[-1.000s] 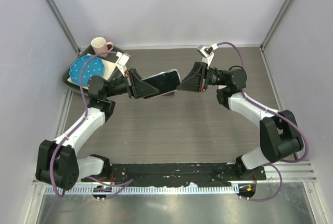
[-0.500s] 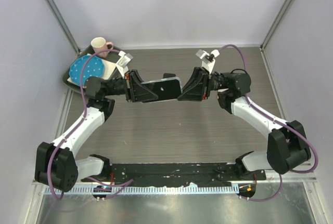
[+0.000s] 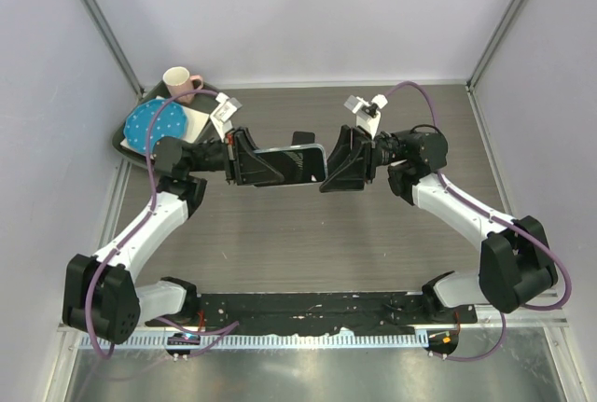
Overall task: Take the phone out of the phone case
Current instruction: Adjust the phone.
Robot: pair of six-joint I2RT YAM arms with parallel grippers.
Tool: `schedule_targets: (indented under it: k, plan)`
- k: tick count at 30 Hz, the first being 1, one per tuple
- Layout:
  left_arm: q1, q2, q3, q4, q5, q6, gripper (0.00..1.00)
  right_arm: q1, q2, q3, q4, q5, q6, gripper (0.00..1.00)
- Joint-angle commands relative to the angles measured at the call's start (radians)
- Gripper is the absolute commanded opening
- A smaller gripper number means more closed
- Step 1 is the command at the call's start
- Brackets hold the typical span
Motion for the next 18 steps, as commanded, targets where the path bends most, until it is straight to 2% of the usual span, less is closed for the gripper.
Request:
schedule_targets:
  k: [1, 7, 13, 18]
  plan:
    - [0.029, 0.024, 0.027, -0.026, -0.199, 0.059, 0.00, 0.054, -0.077, 0.045, 0.414, -0.079, 0.011, 0.39]
    - [0.029, 0.025, 0.033, -0.034, -0.195, 0.056, 0.00, 0.054, -0.072, 0.048, 0.416, -0.098, -0.027, 0.14]
    - [0.026, 0.047, 0.067, -0.067, -0.170, 0.040, 0.00, 0.067, -0.095, 0.064, 0.416, -0.144, -0.044, 0.13]
    - [-0.005, 0.093, 0.079, -0.136, -0.115, 0.063, 0.00, 0.077, -0.109, 0.121, 0.416, -0.153, -0.043, 0.07]
